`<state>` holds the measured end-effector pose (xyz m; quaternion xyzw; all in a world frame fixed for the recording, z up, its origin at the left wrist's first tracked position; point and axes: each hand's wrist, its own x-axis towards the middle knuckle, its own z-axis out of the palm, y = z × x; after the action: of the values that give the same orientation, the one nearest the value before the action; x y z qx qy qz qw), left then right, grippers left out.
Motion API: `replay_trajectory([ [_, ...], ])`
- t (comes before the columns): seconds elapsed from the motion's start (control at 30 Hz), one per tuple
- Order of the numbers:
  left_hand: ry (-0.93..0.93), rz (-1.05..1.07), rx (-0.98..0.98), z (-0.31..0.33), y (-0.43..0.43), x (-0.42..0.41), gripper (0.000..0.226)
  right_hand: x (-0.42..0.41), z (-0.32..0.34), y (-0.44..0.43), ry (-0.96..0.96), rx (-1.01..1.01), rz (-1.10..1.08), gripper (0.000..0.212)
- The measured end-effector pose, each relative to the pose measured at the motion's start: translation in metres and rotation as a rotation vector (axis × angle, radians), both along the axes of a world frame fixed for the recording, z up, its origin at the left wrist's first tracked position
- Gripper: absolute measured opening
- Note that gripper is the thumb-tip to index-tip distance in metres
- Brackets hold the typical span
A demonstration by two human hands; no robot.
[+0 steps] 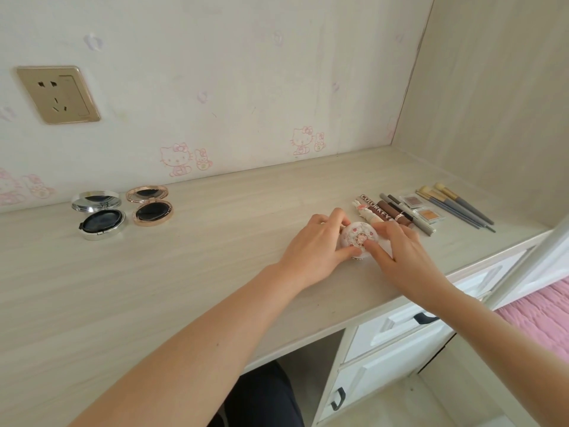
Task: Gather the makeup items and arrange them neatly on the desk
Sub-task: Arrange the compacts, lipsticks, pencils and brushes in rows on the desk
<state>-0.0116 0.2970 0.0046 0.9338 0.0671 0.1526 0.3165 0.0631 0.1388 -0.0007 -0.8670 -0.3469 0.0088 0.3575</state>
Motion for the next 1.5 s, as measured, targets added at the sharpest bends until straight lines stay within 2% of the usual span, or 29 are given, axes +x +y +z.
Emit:
replay_trajectory([
  [0.3,-0.091,-0.065,-0.074,0.004,-0.005,-0.014,0.043,-0.007,0.004,-0.003,0.052,0.11,0.023,0.031],
  [0.43,-0.14,-0.044,-0.152,0.011,0.0,-0.022,0.044,-0.009,0.014,0.006,0.213,0.274,0.025,0.033],
  [0.57,-0.189,-0.01,-0.274,0.015,0.009,-0.031,0.045,-0.014,0.024,0.019,0.317,0.359,0.072,0.033],
  [0.7,-0.22,0.031,-0.562,0.024,0.021,-0.047,0.045,-0.027,0.034,0.035,0.402,0.417,0.116,0.03],
  [0.83,-0.237,0.112,-0.701,0.028,0.038,-0.066,0.036,-0.038,0.041,0.052,0.337,0.379,0.118,0.024],
  [1.13,-0.227,0.23,-0.914,0.026,0.08,-0.119,0.032,-0.072,0.044,0.102,0.382,0.293,0.246,0.018],
  [1.3,-0.214,0.284,-1.009,0.025,0.104,-0.15,0.032,-0.092,0.041,0.133,0.375,0.251,0.35,0.026],
  [1.5,-0.185,0.388,-1.102,0.024,0.126,-0.179,0.028,-0.115,0.038,0.162,0.36,0.155,0.504,0.048],
])
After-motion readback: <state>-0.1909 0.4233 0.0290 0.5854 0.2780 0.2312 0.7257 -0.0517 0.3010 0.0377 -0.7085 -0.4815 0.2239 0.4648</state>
